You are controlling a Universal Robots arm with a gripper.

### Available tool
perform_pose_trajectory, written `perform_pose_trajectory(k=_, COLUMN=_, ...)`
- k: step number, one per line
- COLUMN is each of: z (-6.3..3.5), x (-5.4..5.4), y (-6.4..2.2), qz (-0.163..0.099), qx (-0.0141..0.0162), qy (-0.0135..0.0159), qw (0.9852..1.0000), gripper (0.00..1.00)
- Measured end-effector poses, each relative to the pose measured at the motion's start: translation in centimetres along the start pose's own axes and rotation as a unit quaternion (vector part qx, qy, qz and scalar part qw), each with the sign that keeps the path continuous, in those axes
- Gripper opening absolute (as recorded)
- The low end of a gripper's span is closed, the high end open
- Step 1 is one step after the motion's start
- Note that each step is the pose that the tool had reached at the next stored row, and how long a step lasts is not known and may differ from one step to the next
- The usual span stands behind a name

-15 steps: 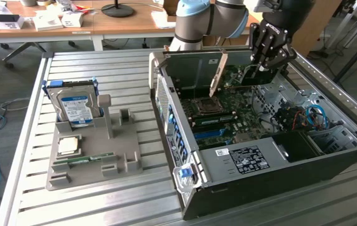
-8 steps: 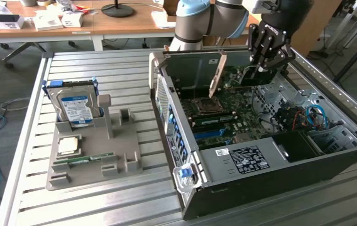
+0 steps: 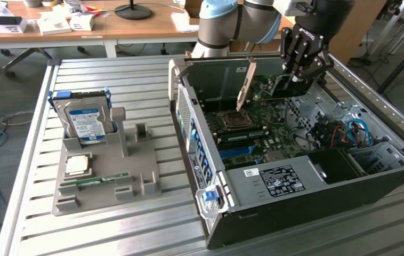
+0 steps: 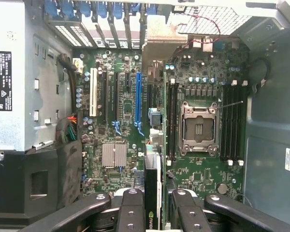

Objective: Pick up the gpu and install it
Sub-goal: 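Insert the gpu into the slot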

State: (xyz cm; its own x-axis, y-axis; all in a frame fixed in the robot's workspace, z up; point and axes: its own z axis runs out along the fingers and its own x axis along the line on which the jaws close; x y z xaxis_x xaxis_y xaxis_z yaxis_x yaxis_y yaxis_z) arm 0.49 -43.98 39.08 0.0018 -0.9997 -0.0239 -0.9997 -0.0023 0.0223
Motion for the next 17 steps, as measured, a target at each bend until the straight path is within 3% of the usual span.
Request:
perform_pose_trajectory(k=8, z=0.15, x=0.0, y=0.08, qz=0.0, qx=0.0024, qy=-0.0001, qw=1.0, gripper=0.27)
perform_pose_trajectory(k=14, z=0.46, x=0.01, y=0.46, qz=-0.001, qx=0.0115, qy=0.0, qw=0.9999, gripper=0.27)
perform_pose_trajectory(k=17, z=0.57, x=0.01, y=0.53, qz=-0.001, qx=0.0128, qy=0.0001, qw=0.9999, gripper=0.27)
